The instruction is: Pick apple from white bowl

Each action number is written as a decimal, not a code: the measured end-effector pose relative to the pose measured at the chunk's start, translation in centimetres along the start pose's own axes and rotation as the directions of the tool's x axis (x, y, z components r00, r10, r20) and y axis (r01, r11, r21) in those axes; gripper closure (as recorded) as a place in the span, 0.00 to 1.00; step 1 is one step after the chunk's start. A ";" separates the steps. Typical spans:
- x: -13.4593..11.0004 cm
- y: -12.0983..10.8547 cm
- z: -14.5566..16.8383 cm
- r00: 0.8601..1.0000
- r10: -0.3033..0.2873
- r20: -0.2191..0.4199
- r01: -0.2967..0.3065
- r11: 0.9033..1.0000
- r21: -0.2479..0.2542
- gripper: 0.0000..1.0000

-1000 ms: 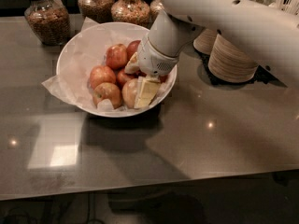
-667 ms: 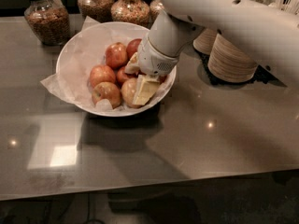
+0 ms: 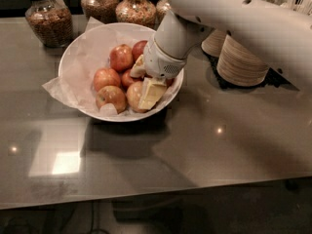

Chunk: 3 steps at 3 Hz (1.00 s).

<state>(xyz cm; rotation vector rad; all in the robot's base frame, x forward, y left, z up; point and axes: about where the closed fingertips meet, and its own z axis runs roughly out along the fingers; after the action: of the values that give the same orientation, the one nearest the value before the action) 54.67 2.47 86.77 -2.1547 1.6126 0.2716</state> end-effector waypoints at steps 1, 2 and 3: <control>-0.2 -0.1 -0.5 1.000 0.000 0.000 0.000 1.000 0.000 1.00; -3.0 -0.1 -5.2 0.997 -0.074 0.006 0.074 0.994 0.087 1.00; -5.4 -0.1 -9.2 0.990 -0.138 0.010 0.134 0.978 0.158 1.00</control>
Offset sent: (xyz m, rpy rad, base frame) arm -0.0363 0.0052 0.1591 0.0791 -0.2985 0.0868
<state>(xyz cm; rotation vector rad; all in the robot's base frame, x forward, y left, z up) 52.27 2.99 97.14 -2.1217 1.4174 0.1198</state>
